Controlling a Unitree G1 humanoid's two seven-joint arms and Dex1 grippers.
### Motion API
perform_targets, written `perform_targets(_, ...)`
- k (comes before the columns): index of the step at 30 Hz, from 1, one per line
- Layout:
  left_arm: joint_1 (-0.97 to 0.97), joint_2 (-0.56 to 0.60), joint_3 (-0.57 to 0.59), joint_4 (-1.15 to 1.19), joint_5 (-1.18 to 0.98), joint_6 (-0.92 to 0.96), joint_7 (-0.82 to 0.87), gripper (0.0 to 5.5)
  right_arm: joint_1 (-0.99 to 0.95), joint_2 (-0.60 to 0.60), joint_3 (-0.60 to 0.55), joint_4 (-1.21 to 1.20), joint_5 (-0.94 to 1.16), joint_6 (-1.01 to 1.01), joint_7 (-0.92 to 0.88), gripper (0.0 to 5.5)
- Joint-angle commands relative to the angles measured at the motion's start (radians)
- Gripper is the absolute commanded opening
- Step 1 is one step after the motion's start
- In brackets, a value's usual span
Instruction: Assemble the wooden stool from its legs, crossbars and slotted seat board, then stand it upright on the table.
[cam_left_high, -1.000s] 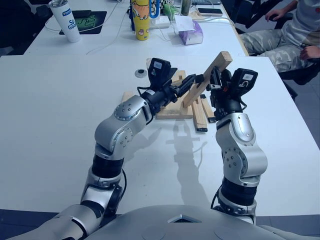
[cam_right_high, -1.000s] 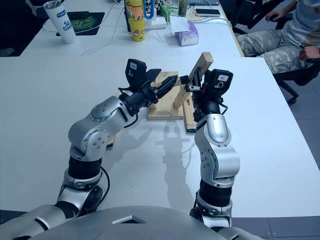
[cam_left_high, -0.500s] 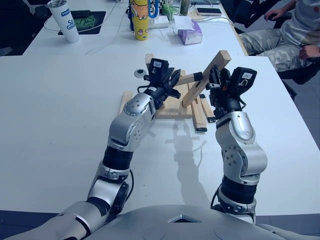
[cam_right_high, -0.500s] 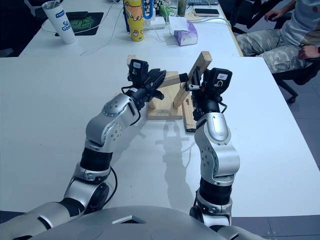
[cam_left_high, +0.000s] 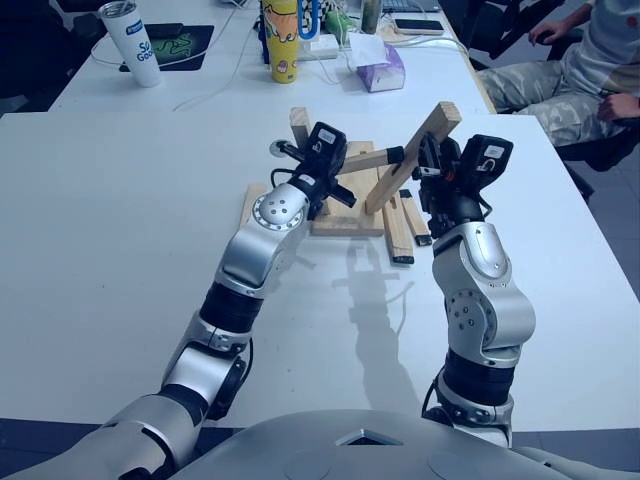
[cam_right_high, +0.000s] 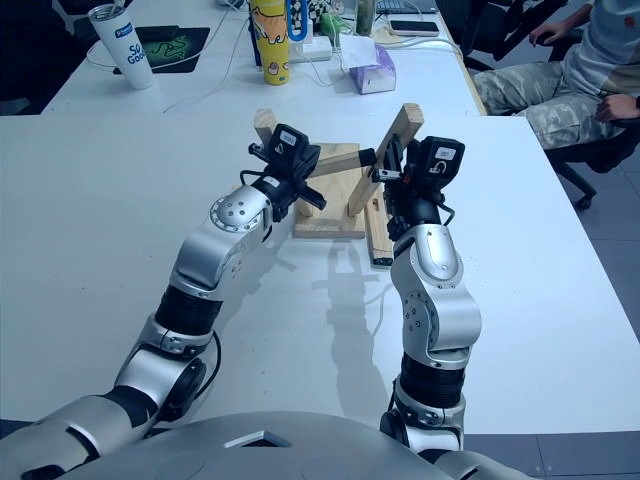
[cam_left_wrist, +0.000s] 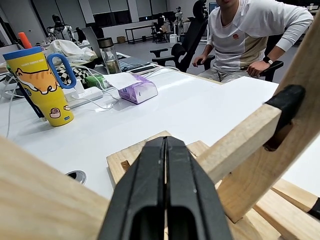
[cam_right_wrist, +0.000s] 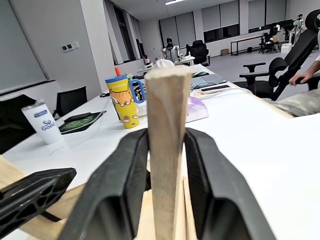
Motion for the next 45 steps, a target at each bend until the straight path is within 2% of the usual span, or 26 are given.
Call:
perform_targets(1, 0.067, 0.037, 0.007, 0.109, 0.056, 0.039, 0.016, 0.00, 0.066, -0.005, -0.080, 0.084, 0.035, 0.026, -0.003, 1.02)
perform_targets(6, 0.067, 0.038, -0.027, 0.101, 0.086, 0.034, -0.002, 0.00, 0.058, 0.013, -0.118, 0.118, 0.067, 0.025, -0.037, 1.02)
perform_targets(12, 0.084, 0.037, -0.006, 0.054, 0.087, 0.061, -0.011, 0.00, 0.048, 0.031, -0.153, 0.135, 0.102, 0.038, -0.068, 1.02)
perform_targets(19, 0.136, 0.094, -0.003, 0.079, 0.100, 0.045, -0.056, 0.00, 0.004, 0.030, -0.151, 0.129, 0.134, 0.044, -0.087, 1.02)
perform_targets(33, 0.068, 0.179, -0.003, 0.402, 0.142, -0.109, -0.109, 0.00, -0.047, 0.022, -0.110, 0.074, 0.158, 0.106, -0.086, 1.02)
perform_targets(45, 0.039, 0.258, -0.042, 0.501, 0.172, -0.204, -0.192, 0.00, -0.097, 0.024, -0.066, 0.039, 0.155, 0.157, -0.094, 1.02)
